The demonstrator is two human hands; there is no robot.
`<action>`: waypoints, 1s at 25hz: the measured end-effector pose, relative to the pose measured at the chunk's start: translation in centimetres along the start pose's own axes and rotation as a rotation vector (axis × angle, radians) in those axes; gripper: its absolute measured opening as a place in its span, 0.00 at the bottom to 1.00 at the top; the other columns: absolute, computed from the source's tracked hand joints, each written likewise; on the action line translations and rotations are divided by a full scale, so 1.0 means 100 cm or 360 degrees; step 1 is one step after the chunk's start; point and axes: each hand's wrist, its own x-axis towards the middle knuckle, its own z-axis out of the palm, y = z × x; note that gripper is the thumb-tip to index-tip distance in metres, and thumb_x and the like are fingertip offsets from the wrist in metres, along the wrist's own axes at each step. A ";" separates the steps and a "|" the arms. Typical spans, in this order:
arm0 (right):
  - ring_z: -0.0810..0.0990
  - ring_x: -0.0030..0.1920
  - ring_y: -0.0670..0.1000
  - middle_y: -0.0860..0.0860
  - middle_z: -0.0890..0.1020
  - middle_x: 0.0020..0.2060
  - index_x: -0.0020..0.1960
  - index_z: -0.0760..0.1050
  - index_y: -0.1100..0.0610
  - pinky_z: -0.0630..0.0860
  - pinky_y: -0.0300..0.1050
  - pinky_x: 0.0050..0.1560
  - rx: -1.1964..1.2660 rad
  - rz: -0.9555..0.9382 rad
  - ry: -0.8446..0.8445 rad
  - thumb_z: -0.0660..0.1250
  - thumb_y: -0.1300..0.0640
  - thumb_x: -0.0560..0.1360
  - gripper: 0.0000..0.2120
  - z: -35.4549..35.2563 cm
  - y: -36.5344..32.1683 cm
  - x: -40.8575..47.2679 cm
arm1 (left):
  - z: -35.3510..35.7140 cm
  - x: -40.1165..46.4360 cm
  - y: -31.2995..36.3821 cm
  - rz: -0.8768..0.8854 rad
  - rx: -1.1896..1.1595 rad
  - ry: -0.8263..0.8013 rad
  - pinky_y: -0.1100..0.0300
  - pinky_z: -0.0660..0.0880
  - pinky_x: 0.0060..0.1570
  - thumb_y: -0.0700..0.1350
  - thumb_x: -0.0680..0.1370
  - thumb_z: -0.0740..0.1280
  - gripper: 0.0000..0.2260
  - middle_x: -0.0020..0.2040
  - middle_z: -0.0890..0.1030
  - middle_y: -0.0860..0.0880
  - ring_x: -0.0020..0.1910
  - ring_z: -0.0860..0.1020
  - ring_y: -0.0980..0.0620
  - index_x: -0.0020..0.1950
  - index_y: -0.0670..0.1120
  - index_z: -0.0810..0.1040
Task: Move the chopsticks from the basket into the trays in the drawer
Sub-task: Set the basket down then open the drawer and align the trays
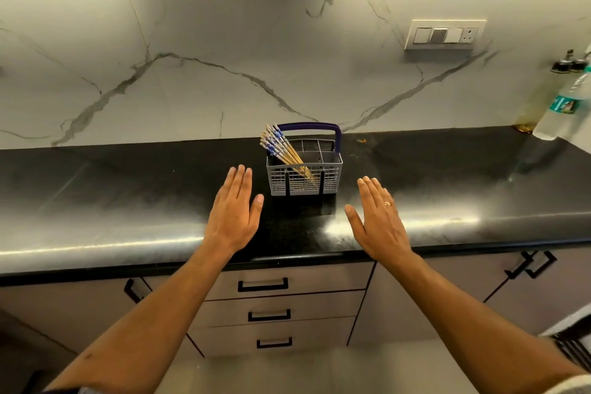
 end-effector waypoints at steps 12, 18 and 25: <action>0.78 0.65 0.57 0.56 0.79 0.64 0.69 0.73 0.60 0.76 0.51 0.65 -0.0020 0.0064 -0.0430 0.67 0.52 0.78 0.22 0.101 0.043 -0.122 | 0.135 -0.099 -0.039 -0.0332 0.0242 -0.1168 0.54 0.76 0.61 0.51 0.79 0.63 0.19 0.64 0.78 0.48 0.61 0.77 0.49 0.70 0.49 0.73; 0.75 0.66 0.56 0.55 0.78 0.65 0.69 0.73 0.59 0.73 0.50 0.66 -0.0064 0.0113 -0.0568 0.65 0.52 0.79 0.20 0.125 0.042 -0.115 | 0.204 -0.096 -0.047 -0.0286 0.0458 -0.1489 0.50 0.68 0.70 0.49 0.82 0.60 0.22 0.76 0.68 0.45 0.72 0.69 0.44 0.76 0.49 0.65; 0.78 0.59 0.56 0.54 0.81 0.57 0.64 0.75 0.60 0.76 0.50 0.62 -0.0152 0.0041 -0.0458 0.69 0.56 0.77 0.17 0.120 0.044 -0.109 | 0.204 -0.095 -0.041 -0.0352 0.0582 -0.1613 0.51 0.75 0.63 0.36 0.79 0.62 0.23 0.68 0.76 0.44 0.63 0.77 0.43 0.73 0.50 0.70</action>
